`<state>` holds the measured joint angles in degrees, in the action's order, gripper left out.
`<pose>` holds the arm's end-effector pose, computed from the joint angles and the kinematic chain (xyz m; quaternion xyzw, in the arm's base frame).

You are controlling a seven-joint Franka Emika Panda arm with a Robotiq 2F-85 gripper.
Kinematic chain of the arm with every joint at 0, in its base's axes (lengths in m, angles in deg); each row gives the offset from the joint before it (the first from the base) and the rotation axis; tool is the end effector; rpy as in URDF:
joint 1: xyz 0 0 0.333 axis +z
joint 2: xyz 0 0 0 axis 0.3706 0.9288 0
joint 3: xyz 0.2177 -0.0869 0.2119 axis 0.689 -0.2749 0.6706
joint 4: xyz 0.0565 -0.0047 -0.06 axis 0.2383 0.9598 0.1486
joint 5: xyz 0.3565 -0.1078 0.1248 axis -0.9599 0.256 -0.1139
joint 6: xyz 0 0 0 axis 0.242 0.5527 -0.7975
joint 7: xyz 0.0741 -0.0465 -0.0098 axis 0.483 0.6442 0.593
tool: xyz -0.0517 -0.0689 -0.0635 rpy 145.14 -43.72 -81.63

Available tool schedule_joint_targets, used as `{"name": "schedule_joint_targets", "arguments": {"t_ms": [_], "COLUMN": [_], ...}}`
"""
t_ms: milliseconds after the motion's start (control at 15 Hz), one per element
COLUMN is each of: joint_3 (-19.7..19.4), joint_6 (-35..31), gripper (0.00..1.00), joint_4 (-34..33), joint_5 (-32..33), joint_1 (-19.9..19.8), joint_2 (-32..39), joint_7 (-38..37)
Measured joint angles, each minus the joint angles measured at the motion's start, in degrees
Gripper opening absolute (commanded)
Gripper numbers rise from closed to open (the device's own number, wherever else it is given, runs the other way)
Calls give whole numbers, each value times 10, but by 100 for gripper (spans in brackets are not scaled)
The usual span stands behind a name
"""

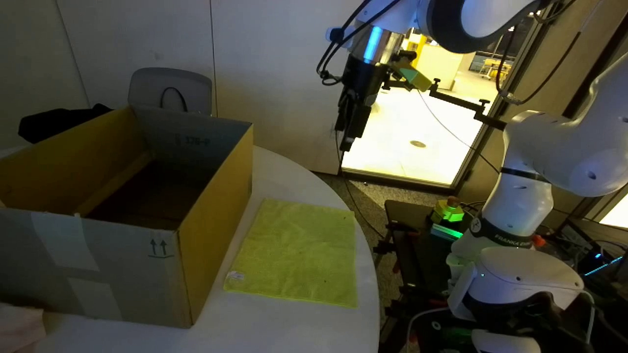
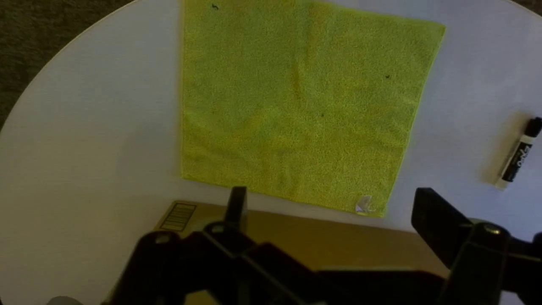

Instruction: Put the marker in the towel, fold up the towel and put it in the box

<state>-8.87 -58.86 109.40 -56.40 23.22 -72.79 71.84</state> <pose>0.4137 0.0272 0.4342 0.9916 0.1032 0.0583 0.0507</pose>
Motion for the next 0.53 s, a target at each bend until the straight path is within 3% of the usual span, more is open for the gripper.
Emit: {"name": "schedule_joint_targets", "arguments": {"t_ms": [267,533], "joint_3": [47,96], "joint_6": [-76,-170], "gripper": [100,100], "joint_4": [22,20], "joint_5": [4,8], "joint_1": [22,58], "joint_2": [66,176], "joint_7": [-34,-85]}}
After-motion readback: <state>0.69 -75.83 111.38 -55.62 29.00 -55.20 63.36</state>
